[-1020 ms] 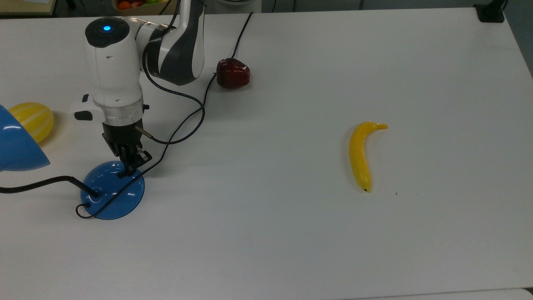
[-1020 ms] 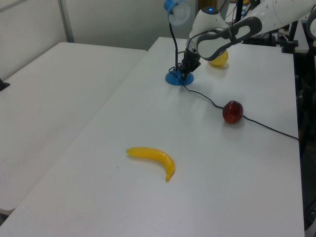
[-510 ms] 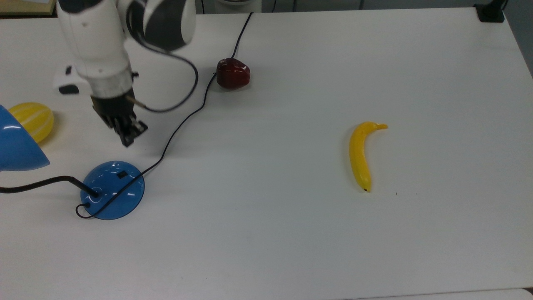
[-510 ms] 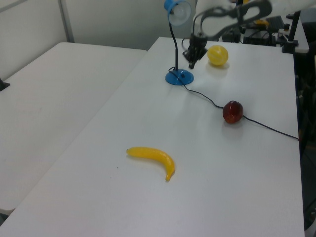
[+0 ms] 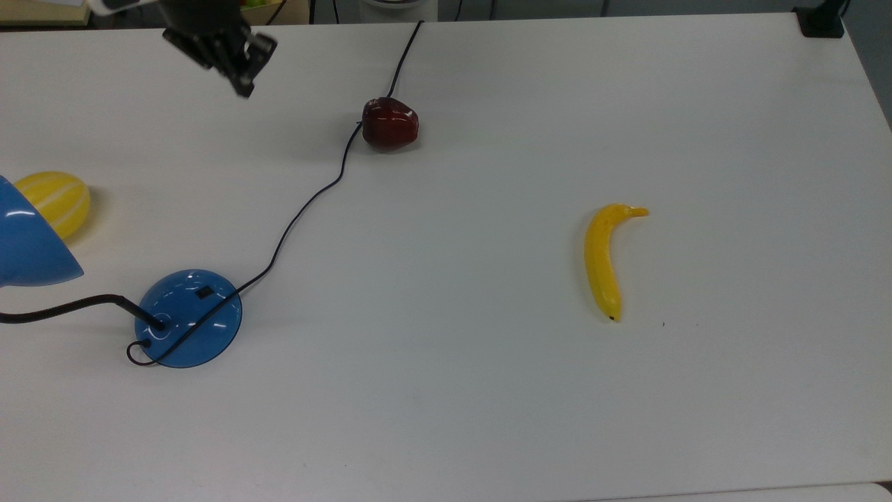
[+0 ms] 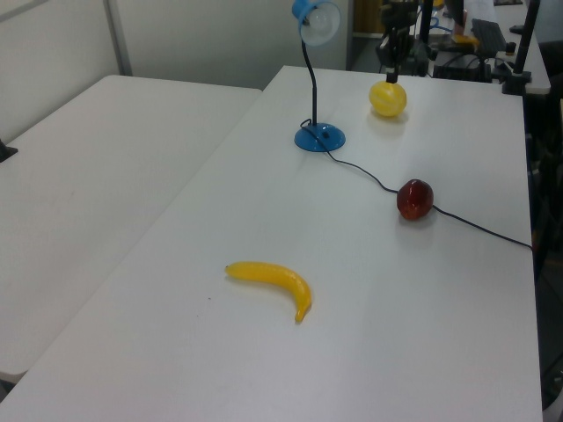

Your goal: Turn off lamp

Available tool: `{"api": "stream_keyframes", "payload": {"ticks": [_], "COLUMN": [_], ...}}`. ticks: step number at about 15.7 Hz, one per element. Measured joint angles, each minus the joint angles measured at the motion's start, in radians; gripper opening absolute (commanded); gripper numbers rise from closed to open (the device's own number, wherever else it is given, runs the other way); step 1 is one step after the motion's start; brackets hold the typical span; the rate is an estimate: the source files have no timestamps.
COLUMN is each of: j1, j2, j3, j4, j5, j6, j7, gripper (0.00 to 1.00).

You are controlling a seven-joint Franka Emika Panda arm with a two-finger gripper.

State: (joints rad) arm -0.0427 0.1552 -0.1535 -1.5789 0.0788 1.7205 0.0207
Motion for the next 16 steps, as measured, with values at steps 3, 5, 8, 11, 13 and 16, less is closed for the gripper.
{"api": "stream_keyframes", "payload": {"ticks": [3,5,8,11,13,16], "j1": [0.000,-0.005,-0.018,-0.029,-0.034,-0.034], "j2": [-0.055,-0.071,-0.069,-0.067,-0.067,-0.067], "j3": [0.006,0.006,0.006,0.006,0.005,0.005], "j4": [-0.011,-0.015,-0.021,-0.021,-0.021,-0.021], "j5": [0.000,0.000,0.000,0.000,0.000,0.000], "j6": [-0.083,-0.110,-0.140,-0.158,-0.168,-0.179], "j7": [-0.117,-0.158,-0.177,-0.183,-0.190,-0.191], "gripper": [1.00,1.00,1.00,1.00,1.00,1.00]}}
